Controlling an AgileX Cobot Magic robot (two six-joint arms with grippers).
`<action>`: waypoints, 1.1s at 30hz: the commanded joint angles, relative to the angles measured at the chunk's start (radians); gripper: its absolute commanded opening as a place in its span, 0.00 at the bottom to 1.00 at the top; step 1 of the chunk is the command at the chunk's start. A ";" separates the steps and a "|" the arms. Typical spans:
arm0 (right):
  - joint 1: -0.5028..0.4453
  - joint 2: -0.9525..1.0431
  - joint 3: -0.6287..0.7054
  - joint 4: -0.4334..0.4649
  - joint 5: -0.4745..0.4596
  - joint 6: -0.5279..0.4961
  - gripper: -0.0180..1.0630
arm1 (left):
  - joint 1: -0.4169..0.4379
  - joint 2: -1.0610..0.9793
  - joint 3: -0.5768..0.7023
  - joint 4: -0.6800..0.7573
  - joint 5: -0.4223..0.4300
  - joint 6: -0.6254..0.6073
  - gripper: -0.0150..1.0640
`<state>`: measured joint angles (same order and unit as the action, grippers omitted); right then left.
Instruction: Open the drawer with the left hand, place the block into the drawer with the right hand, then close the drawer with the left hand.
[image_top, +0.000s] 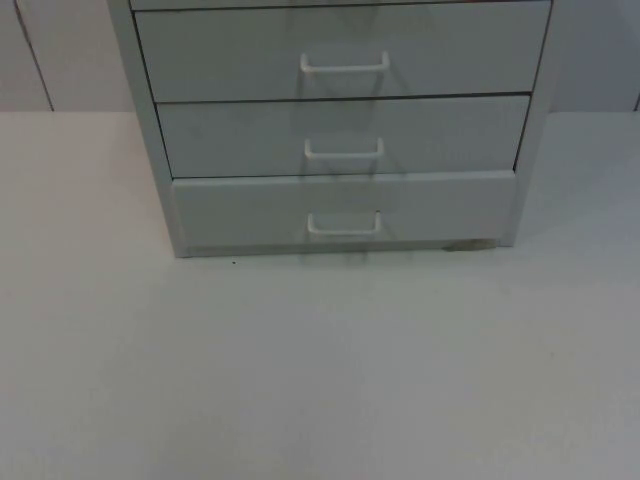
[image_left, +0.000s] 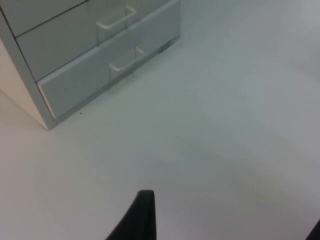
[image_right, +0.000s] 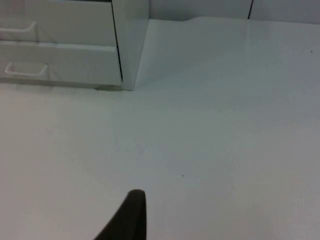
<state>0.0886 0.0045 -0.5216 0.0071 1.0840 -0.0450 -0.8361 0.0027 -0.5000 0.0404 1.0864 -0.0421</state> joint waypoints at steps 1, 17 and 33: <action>-0.027 -0.005 0.005 0.001 -0.005 0.003 0.99 | -0.001 -0.003 0.006 -0.010 -0.011 0.001 0.98; -0.101 -0.005 0.005 0.003 -0.007 0.003 0.99 | 0.070 -0.003 0.006 -0.010 -0.011 0.001 0.98; -0.101 -0.005 0.005 0.003 -0.007 0.003 0.99 | 0.497 -0.003 0.006 -0.010 -0.011 0.001 0.98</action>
<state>-0.0072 0.0045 -0.5216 0.0071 1.0840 -0.0443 -0.3825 0.0027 -0.5000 0.0404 1.0864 -0.0421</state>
